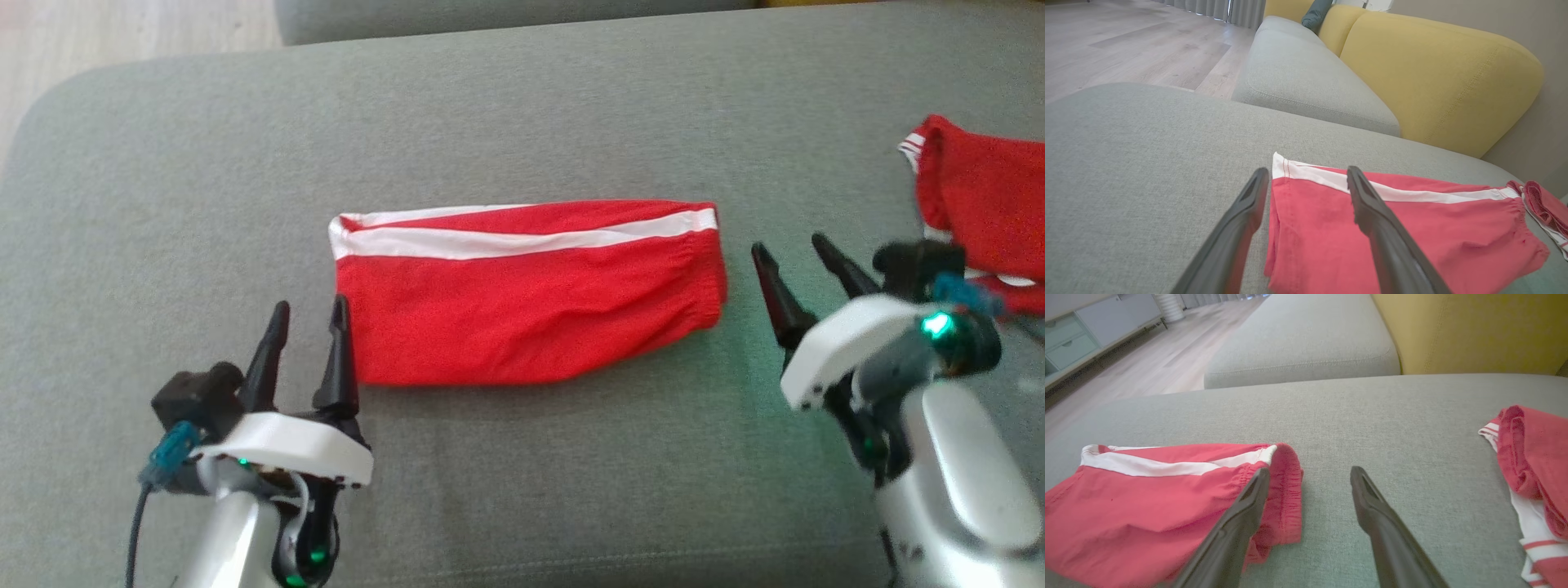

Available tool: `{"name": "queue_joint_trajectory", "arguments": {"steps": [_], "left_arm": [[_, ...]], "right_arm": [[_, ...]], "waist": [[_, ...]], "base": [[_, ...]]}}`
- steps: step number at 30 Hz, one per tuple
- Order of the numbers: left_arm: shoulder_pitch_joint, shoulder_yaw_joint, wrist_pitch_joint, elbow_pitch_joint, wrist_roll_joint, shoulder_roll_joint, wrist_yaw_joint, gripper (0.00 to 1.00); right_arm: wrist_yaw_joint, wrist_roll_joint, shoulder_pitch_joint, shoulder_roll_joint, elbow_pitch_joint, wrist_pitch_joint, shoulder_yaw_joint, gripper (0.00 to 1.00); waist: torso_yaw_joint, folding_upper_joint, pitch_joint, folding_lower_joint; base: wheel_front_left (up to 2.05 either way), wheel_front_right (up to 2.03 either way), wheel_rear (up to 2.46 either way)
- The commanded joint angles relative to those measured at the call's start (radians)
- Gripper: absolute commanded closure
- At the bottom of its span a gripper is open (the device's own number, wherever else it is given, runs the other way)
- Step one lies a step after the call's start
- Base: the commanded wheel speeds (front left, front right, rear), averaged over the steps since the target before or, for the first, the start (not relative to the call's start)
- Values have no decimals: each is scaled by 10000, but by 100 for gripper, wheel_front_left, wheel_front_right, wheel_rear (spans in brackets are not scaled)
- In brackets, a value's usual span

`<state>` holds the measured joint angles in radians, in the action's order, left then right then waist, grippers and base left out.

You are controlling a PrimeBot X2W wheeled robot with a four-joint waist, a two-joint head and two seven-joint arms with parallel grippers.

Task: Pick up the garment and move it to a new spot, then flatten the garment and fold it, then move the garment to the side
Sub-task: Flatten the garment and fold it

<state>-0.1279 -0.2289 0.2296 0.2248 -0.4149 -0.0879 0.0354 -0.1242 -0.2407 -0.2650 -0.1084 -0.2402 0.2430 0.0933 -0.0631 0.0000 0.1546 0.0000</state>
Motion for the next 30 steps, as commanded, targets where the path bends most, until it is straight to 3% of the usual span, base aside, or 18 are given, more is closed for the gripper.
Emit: {"name": "queue_joint_trajectory", "arguments": {"steps": [1, 9, 14, 25, 27, 28, 29, 30], "left_arm": [[-255, 231, 110, -403, 59, -22, 44, 0], [-338, 65, 248, -413, 60, 139, 80, 0], [-374, 30, 285, -339, 34, 194, 75, 0], [-593, 75, 316, -226, 24, 265, 32, 0], [-633, 81, 317, -223, 38, 272, 12, 0], [-655, 86, 318, -229, 51, 276, 0, 0], [-676, 90, 318, -235, 67, 279, -12, 0], [-693, 93, 319, -241, 86, 282, -24, 0]], "right_arm": [[-65, -136, -660, -226, 176, 173, 332, 0], [-65, -1129, -1671, -867, -1338, 1065, 1263, 0], [-65, -1079, -1951, -1233, -2208, 1333, 1280, 0], [-65, -2696, -2670, -1623, -3128, 2960, 2237, 0], [-65, -3036, -2834, -1702, -3173, 3228, 2501, 42], [-65, -3185, -2917, -1747, -3184, 3325, 2641, 60], [-65, -3308, -3000, -1797, -3196, 3394, 2773, 71], [-65, -3400, -3081, -1843, -3209, 3420, 2890, 91]], "waist": [[164, 0, 76, 0], [889, 0, 455, 0], [1177, 0, 634, 0], [1343, 0, 944, 0], [1328, 0, 975, 0], [1321, 0, 989, 0], [1313, 0, 1000, 0], [1302, 0, 1008, 0]], "base": [[0, 0, 0], [0, 0, 0], [0, 0, 0], [0, 0, 0], [0, 0, 0], [0, 0, 0], [0, 0, 0], [0, 0, 0]]}}
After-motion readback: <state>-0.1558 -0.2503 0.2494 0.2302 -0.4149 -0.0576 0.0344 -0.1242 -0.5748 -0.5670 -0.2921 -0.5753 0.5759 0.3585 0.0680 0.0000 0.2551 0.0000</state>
